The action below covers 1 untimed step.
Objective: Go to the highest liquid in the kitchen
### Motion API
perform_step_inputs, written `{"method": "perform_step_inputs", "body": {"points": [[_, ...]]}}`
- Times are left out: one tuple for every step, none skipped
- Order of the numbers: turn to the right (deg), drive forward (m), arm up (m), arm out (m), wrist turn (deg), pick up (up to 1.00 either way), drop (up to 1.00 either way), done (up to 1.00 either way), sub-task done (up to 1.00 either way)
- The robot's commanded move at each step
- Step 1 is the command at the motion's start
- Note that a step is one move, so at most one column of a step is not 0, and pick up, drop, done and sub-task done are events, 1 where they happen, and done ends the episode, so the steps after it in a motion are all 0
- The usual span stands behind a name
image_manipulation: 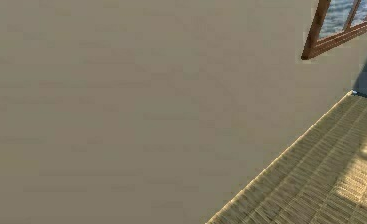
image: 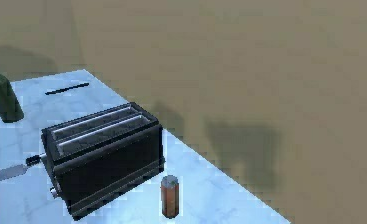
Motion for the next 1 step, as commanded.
{"method": "perform_step_inputs", "body": {"points": [[0.0, 0.00, 0.00, 0.00, 0.0, 0.00, 0.00, 1.00, 0.00]]}}
